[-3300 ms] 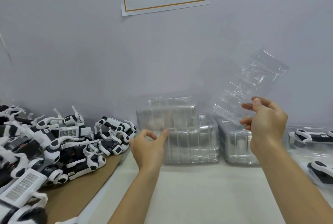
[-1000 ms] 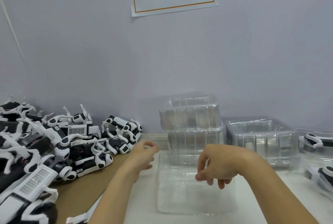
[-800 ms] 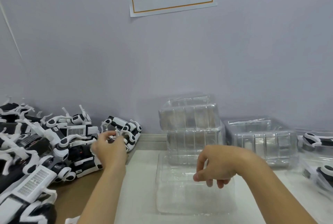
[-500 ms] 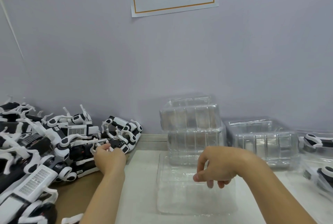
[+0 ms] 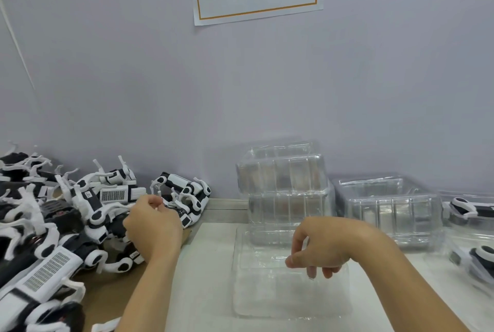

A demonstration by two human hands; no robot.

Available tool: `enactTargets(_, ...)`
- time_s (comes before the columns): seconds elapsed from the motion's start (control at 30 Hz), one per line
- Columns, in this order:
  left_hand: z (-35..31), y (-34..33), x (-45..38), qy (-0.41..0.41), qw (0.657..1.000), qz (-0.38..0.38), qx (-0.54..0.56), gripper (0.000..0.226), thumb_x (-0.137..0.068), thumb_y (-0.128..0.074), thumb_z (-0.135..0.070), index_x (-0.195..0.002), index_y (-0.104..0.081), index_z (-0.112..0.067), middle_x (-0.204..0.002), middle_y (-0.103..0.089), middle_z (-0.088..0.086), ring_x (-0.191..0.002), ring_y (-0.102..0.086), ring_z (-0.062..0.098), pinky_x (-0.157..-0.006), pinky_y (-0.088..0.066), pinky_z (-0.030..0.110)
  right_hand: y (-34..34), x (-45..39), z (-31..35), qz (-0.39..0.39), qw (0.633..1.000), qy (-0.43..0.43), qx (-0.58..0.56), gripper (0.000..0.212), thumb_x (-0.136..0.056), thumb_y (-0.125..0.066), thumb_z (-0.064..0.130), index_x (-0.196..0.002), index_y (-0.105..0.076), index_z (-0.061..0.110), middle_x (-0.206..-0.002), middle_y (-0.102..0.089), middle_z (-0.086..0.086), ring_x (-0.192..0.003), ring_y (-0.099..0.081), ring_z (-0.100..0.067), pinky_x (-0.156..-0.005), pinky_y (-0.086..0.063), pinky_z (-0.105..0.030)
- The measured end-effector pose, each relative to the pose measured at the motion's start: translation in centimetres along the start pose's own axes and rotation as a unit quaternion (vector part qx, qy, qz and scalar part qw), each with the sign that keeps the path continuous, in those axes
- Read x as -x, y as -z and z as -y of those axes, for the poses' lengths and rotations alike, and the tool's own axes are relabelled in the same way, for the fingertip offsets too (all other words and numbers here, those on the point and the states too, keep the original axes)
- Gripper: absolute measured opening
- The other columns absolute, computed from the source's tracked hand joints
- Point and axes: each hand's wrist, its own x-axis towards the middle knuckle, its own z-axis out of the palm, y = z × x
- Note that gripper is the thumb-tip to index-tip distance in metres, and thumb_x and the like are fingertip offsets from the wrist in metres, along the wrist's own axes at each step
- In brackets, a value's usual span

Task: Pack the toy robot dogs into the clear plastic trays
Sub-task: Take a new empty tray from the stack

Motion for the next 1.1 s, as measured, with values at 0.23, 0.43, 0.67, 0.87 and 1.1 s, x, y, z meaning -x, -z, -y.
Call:
enactTargets(0.23, -3.2, 1.0, 0.4, -0.073, 0.995, 0.073, 0.002, 0.023, -0.088, -0.059, 0.007, -0.086, -0.057, -0.016, -0.076, -0.066, 0.005, -0.079, -0.070, 0.028, -0.070, -0.057, 0.043, 0.1, 0.3, 0.6, -0.036, 0.999, 0.004, 0.031, 0.028, -0.096, -0.057, 0.049, -0.114, -0.066, 0.029, -0.091, -0.076, 0.010, -0.071, -0.064, -0.001, -0.062, -0.045, -0.021)
enactTargets(0.43, -6.9, 1.3, 2.4, -0.036, 0.969, 0.203, 0.135, 0.018, -0.089, -0.068, 0.002, -0.099, -0.060, -0.011, -0.060, -0.070, 0.005, -0.049, -0.068, 0.010, -0.055, -0.053, 0.025, -0.5, -0.4, 2.2, -0.163, 0.983, 0.074, -0.046, 0.047, -0.092, -0.059, 0.058, -0.129, -0.058, 0.028, -0.122, -0.062, 0.007, -0.103, -0.059, -0.012, -0.087, -0.046, -0.028)
enactTargets(0.67, -11.5, 1.9, 7.3, -0.072, 0.886, 0.340, 0.306, 0.016, -0.089, -0.071, -0.001, -0.096, -0.060, -0.011, -0.057, -0.067, 0.003, -0.052, -0.066, 0.014, -0.052, -0.052, 0.019, -2.3, -1.9, 4.6, -0.305, 0.882, 0.213, -0.288, 0.043, -0.084, -0.071, 0.051, -0.118, -0.045, 0.048, -0.094, -0.064, 0.023, -0.085, -0.065, 0.001, -0.074, -0.054, -0.021)
enactTargets(0.87, -12.1, 2.1, 8.6, -0.008, 0.817, 0.409, 0.407, 0.012, -0.089, -0.067, 0.001, -0.094, -0.060, -0.007, -0.063, -0.061, 0.008, -0.052, -0.063, 0.016, -0.051, -0.050, 0.019, -1.4, -1.9, 4.5, -0.471, 0.773, 0.205, -0.372, 0.029, -0.083, -0.077, 0.035, -0.103, -0.059, 0.043, -0.084, -0.065, 0.022, -0.077, -0.064, -0.004, -0.065, -0.057, -0.034)
enactTargets(1.1, -11.1, 1.5, 7.0, -0.135, 0.889, 0.322, 0.296, 0.013, -0.094, -0.066, -0.010, -0.088, -0.069, -0.021, -0.079, -0.072, -0.006, -0.071, -0.068, 0.012, -0.060, -0.051, 0.023, 0.1, -0.8, 2.6, -0.423, 0.756, 0.197, -0.459, 0.024, -0.086, -0.075, 0.029, -0.108, -0.067, 0.035, -0.101, -0.072, 0.015, -0.098, -0.068, -0.005, -0.086, -0.058, -0.042)
